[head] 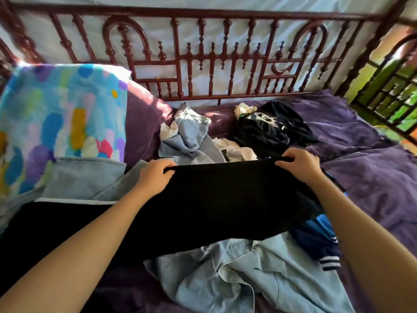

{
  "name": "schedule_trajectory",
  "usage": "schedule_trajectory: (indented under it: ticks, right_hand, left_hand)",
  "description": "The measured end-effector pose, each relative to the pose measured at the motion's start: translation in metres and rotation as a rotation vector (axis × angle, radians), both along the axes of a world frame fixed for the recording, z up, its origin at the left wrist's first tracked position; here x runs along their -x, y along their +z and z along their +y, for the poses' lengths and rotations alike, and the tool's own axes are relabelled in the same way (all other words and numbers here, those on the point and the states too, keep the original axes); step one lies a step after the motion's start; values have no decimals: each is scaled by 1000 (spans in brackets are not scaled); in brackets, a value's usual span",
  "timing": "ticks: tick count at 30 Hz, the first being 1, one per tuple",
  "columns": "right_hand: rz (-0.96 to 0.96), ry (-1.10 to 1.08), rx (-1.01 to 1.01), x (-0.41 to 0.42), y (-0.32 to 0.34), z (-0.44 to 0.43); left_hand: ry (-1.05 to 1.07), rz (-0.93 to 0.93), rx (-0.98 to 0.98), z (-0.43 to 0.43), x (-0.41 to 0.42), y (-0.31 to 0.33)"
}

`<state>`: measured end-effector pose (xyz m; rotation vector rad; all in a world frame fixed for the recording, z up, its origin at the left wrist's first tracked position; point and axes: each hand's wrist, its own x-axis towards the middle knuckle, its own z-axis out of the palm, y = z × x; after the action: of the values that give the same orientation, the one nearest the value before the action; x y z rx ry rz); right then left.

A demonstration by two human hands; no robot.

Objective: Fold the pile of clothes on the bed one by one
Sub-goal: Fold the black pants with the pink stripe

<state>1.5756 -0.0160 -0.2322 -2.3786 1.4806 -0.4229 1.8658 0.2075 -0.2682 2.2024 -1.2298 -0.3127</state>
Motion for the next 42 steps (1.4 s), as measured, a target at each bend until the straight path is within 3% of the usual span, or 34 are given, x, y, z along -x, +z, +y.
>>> schedule_trajectory:
  ticks: [2, 4, 10, 13, 15, 19, 20, 23, 26, 30, 34, 37, 42]
  right_hand:
    - [112, -72, 88, -13, -32, -2]
    - [183, -139, 17, -17, -69, 10]
    - [308, -61, -189, -9, -167, 101]
    - [134, 100, -215, -4, -190, 176]
    - [70, 177, -249, -4, -200, 218]
    - [124, 185, -471, -7, -208, 284]
    - [142, 180, -516, -6, -209, 296]
    - [219, 214, -562, -1, -212, 330]
    - [257, 155, -608, 6, -217, 364]
    - [293, 202, -749, 13, -230, 428]
    - [408, 244, -645, 4, -238, 487]
    - [400, 271, -709, -5, -242, 522]
    - [358, 8, -768, -1, -244, 541]
  left_hand:
    - [44, -233, -328, -13, 8, -24]
    - [-4, -267, -529, -11, 25, -56]
    - [24, -217, -565, 80, 74, -131]
    - [25, -144, -568, 139, 98, -146]
    - [24, -98, -686, 177, 111, -152]
    - [-46, -160, -780, 245, 120, -170]
    - [-70, -93, -885, 255, 121, -165]
    - [-52, -84, -796, 283, 123, -173]
    - [-258, -225, -776, 296, 121, -173]
    - [-481, -241, -812, 314, 116, -182]
    - [-897, -368, -902, 316, 119, -182]
    - [-938, -441, -877, 319, 128, -176]
    - [-788, -85, -646, 306, 132, -150]
